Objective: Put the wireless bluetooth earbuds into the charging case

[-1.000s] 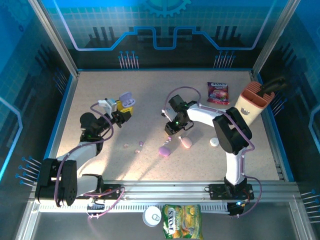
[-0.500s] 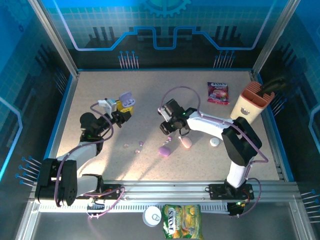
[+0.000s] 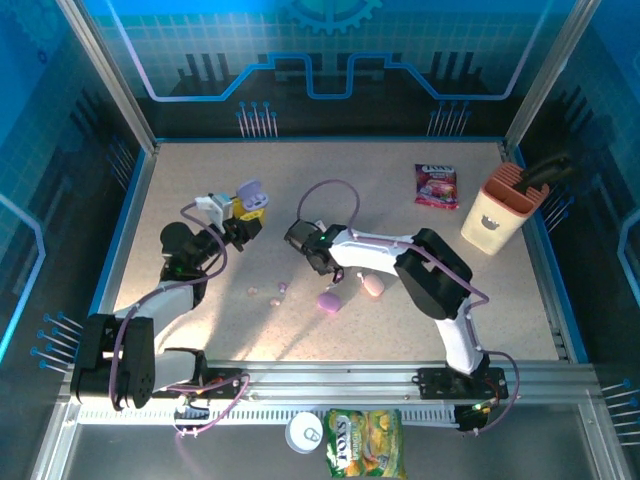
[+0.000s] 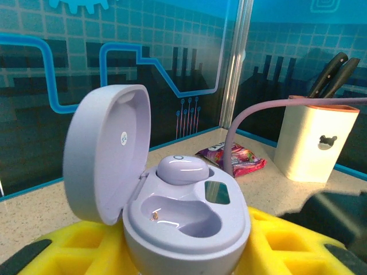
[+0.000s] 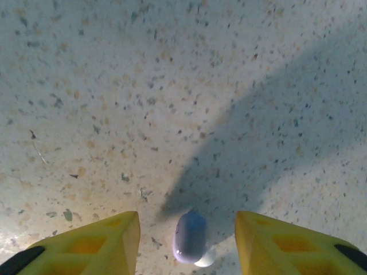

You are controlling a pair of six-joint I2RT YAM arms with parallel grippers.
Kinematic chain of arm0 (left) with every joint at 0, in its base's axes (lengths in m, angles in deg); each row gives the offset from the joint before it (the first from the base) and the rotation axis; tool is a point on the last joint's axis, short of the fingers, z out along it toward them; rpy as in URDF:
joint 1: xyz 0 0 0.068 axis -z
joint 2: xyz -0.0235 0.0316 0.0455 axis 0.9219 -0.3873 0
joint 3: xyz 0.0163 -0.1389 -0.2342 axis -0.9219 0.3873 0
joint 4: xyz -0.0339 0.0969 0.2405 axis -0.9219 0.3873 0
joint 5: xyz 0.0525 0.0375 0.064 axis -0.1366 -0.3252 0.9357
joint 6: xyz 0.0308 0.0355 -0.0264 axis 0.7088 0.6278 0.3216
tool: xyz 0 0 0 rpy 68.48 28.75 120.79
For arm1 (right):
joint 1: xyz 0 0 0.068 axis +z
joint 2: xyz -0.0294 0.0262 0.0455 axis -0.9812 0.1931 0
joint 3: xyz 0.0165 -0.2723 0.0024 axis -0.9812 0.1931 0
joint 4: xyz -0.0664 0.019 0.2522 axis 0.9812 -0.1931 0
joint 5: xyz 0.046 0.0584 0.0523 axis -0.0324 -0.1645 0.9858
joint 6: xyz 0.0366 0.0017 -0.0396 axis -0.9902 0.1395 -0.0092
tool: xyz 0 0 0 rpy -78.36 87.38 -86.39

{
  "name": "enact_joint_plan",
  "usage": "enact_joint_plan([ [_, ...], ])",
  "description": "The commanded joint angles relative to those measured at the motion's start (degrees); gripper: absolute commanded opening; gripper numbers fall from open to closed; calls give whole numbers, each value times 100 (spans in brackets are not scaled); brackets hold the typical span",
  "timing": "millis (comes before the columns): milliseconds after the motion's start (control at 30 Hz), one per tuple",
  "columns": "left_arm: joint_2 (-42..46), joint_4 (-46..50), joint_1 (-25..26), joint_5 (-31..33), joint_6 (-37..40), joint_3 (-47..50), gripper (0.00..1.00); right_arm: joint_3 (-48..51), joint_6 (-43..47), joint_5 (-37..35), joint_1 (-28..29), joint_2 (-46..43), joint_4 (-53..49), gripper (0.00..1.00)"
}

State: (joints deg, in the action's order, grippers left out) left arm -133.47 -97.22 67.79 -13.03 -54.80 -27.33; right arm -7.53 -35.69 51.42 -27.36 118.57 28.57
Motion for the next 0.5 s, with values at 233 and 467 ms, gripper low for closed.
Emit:
enact_joint_plan([
  [233,-61,-37,-52,-27,72,-190,41,-588,-492,-1022,228,473,-1060,38],
  [467,-52,-37,-49,-54,53,-177,41,-718,-403,-886,189,623,-1016,31],
])
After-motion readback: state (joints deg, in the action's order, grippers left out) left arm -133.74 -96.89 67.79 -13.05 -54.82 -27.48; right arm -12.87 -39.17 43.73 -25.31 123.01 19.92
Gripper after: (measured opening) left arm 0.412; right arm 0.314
